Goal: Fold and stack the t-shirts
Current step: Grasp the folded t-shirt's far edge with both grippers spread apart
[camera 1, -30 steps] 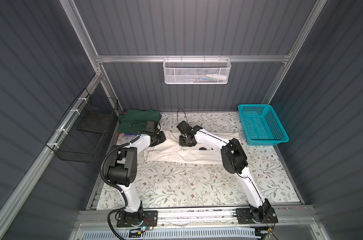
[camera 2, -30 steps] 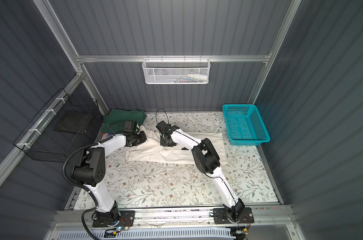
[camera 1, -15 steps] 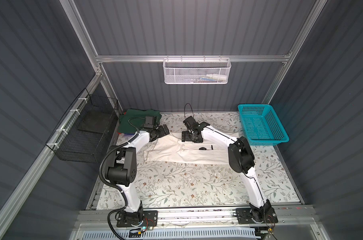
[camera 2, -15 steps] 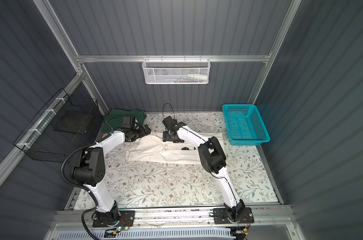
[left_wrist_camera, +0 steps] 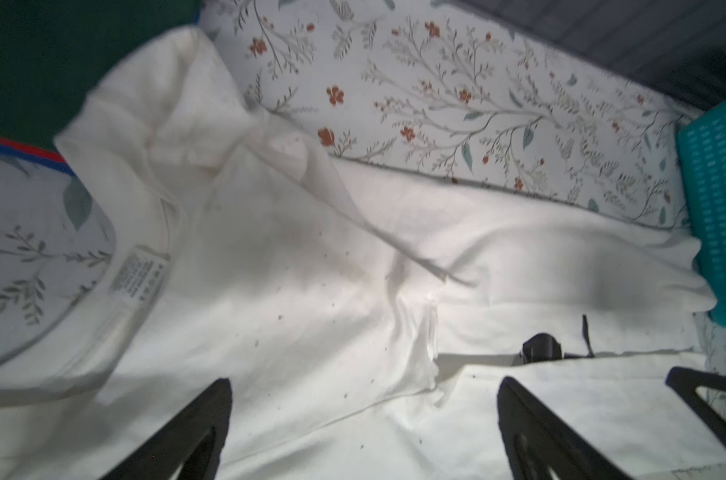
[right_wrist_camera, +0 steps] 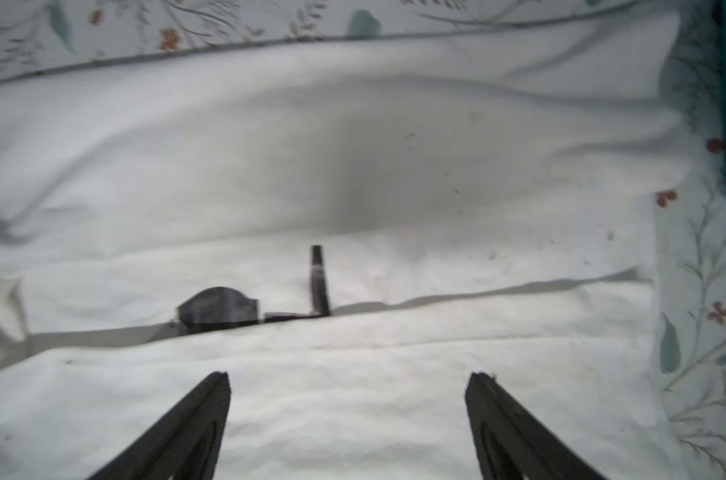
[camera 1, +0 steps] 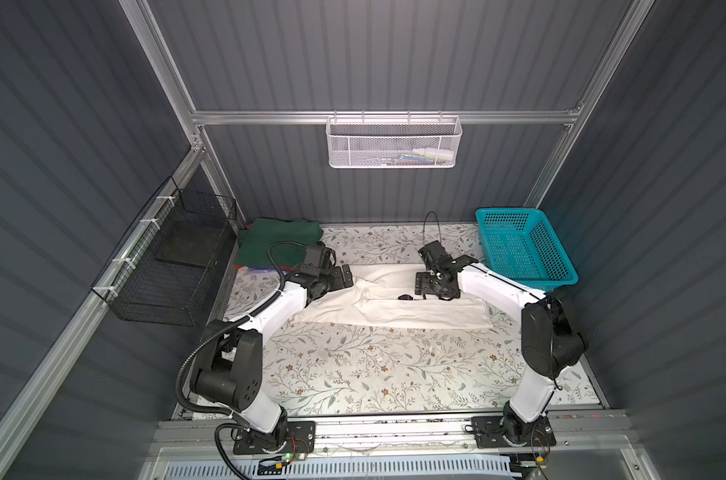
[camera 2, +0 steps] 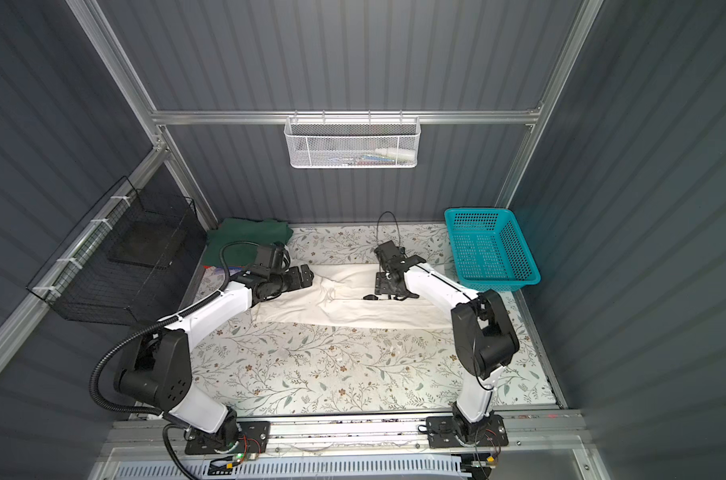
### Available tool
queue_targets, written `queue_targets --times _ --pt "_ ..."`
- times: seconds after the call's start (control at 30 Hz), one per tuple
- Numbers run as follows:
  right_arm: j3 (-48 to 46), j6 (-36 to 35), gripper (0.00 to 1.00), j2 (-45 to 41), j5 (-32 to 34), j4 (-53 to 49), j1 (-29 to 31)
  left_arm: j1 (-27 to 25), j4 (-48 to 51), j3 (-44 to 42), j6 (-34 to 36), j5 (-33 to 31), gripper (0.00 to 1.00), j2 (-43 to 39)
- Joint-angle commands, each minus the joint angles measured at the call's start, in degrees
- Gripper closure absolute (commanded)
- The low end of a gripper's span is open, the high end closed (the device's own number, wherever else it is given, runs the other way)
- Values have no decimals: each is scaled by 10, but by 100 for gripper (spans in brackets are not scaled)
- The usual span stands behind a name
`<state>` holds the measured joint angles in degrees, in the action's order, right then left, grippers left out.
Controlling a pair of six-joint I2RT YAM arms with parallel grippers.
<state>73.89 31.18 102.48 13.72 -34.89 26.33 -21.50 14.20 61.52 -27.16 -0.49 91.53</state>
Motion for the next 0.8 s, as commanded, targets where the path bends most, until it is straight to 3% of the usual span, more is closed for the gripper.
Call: queue_targets --times 0.0,0.37,0.63,0.77 --pt "-25 -6 13 8 -11 23 -18 -11 -5 -12 -11 -5 0 18" --pt "17 20 21 94 -11 27 -40 -18 11 30 -9 -37 5 104" --pt "22 22 24 119 -42 37 -46 -21 -11 25 -23 -20 8 156" --pt "25 12 32 130 -40 30 -46 -28 -11 37 -29 -9 14 186"
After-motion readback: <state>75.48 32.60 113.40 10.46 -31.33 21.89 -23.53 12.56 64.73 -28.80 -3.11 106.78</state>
